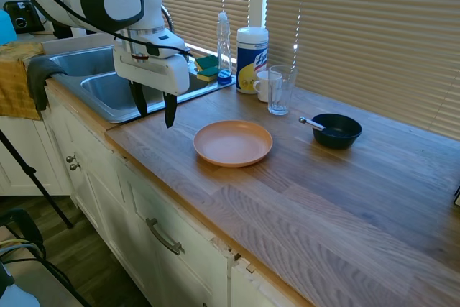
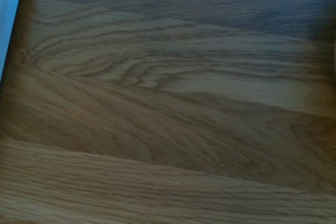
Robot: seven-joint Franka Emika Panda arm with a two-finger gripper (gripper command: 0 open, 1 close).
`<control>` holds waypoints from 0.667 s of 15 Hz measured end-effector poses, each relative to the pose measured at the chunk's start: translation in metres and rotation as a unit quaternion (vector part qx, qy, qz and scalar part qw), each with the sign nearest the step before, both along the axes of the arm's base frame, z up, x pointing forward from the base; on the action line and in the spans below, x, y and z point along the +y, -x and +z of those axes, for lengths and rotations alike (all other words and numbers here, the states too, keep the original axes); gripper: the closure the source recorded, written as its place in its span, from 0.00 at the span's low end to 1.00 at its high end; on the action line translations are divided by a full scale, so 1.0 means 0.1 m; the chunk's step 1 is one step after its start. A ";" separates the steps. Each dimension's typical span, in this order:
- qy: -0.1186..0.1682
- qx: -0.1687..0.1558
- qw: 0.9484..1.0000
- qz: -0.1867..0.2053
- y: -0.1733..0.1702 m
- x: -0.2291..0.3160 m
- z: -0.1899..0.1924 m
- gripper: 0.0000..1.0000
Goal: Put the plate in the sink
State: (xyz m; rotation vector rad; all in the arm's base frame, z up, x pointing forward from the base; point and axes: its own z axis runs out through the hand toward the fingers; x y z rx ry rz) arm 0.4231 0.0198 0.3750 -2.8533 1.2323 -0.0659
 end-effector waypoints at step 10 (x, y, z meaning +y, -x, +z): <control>-0.024 -0.009 0.990 -0.142 -0.11 -0.97 0.28 0.00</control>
